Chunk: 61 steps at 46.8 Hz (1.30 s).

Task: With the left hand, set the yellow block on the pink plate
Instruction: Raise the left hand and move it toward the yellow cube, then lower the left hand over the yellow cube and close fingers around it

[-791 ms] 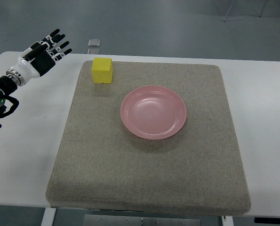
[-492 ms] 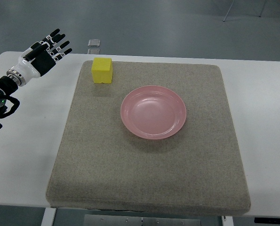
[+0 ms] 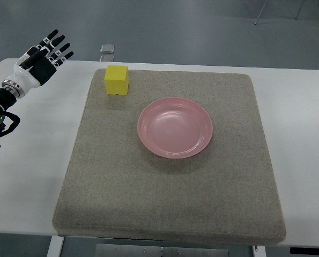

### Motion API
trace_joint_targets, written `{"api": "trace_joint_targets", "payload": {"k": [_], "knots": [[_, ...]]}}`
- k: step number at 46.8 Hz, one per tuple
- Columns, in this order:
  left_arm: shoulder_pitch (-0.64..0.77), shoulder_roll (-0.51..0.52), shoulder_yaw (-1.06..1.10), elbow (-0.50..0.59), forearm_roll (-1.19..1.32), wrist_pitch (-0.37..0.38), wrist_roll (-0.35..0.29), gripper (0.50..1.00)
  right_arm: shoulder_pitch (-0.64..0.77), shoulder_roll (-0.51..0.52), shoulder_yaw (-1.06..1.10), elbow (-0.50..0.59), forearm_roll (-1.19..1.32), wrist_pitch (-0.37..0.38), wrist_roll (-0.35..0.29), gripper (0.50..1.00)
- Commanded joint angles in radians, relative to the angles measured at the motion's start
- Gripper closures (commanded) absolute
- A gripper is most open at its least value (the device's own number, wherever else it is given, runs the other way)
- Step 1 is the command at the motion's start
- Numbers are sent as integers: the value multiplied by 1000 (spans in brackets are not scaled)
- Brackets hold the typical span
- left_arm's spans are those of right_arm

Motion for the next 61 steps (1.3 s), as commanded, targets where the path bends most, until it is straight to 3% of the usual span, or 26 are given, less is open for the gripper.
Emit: {"api": "trace_joint_targets", "payload": {"k": [1, 27, 50, 61], "knots": [[-6, 5, 0, 0, 34, 0, 0, 506, 0, 0, 0, 0, 0, 0, 0, 576], [-136, 66, 0, -6, 478, 0, -11, 508, 0, 0, 0, 0, 0, 0, 0, 576], [-296, 68, 3, -40, 1104, 0, -11, 508, 0, 0, 0, 0, 0, 0, 0, 576], [-360, 58, 179, -121, 1192, 0, -45, 510, 0, 0, 0, 2, 0, 0, -1, 576]]}}
